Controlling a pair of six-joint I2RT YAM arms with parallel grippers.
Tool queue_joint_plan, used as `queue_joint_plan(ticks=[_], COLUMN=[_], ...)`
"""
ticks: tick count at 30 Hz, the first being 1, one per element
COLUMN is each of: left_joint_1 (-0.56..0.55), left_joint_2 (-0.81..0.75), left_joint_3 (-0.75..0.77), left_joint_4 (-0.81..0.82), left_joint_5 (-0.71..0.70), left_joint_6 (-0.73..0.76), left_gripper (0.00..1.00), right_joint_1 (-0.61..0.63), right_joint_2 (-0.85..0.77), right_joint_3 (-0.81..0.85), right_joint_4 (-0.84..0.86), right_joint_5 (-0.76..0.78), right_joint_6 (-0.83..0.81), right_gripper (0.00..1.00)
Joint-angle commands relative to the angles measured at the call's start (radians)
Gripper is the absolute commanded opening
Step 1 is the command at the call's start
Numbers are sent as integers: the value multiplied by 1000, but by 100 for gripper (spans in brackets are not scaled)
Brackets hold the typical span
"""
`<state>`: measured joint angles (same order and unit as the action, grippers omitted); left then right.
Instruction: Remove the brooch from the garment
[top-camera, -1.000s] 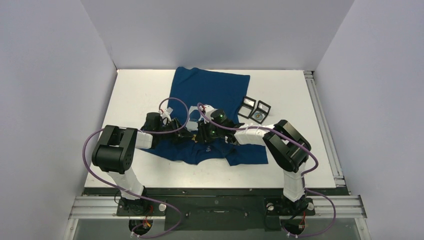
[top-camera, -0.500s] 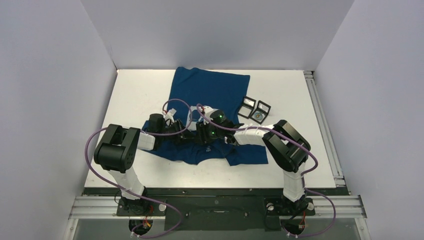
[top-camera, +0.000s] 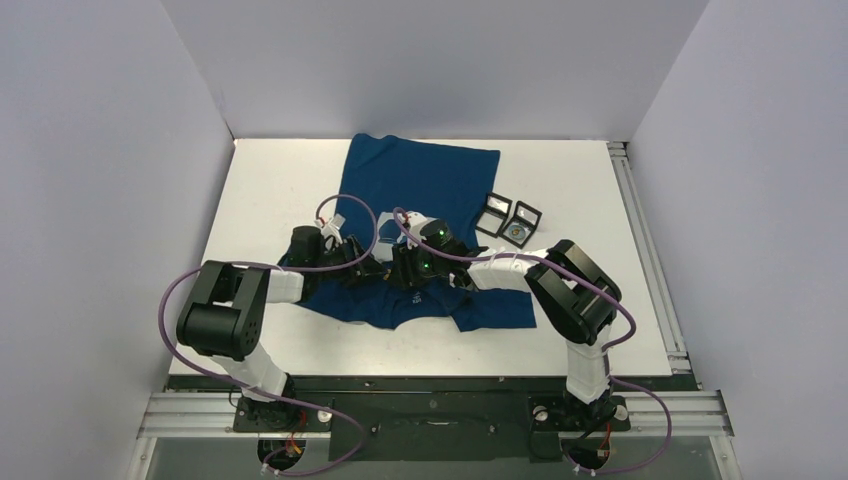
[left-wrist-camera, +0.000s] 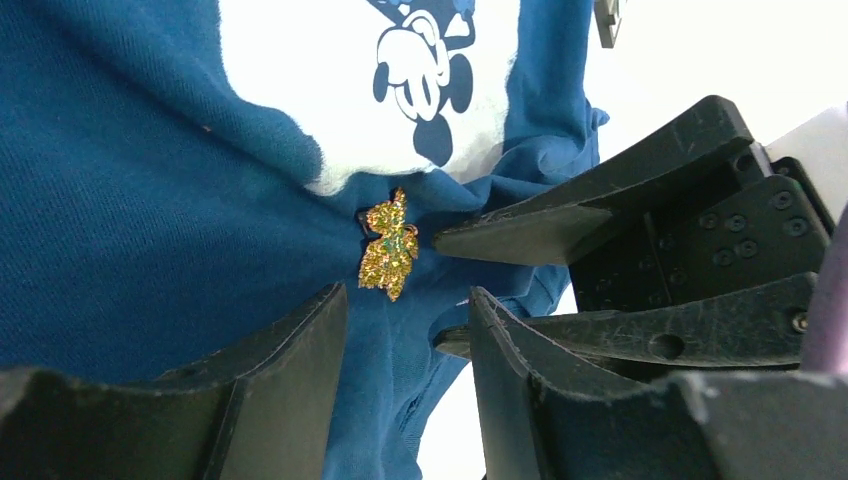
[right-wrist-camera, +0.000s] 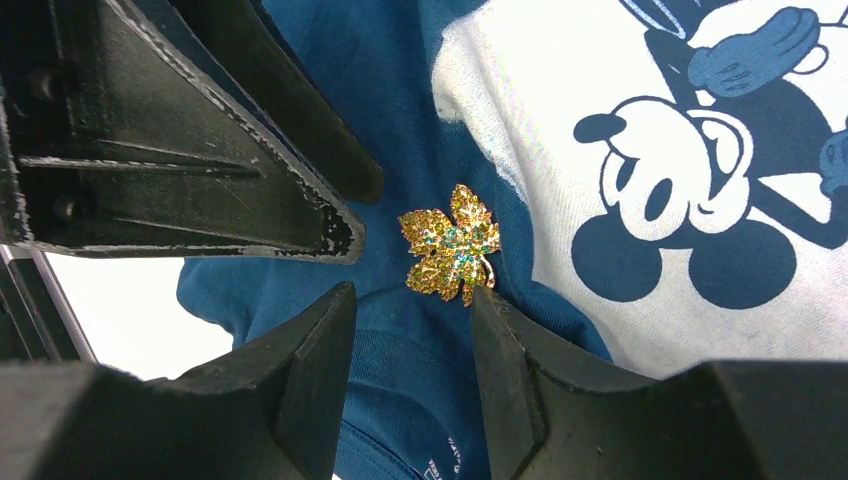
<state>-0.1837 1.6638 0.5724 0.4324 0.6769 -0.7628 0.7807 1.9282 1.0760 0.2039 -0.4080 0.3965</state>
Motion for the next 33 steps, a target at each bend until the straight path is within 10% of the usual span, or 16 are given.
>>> queue_joint_plan(ticks=[1,33], left_joint_1=[-7,-64], left_joint_2=[29,114], left_joint_3=[30,3], left_joint_4=[-1,349], left_joint_5=[-8,157], left_joint_6=[22,-185], left_gripper=[44,32], right_joint_1=[7,17], right_joint_2=[-6,-2], right_joint_3=[34,48], right_joint_4=[29,23], right_joint_5=[8,90], right_joint_6=[-15,-18], right_gripper=[42,34])
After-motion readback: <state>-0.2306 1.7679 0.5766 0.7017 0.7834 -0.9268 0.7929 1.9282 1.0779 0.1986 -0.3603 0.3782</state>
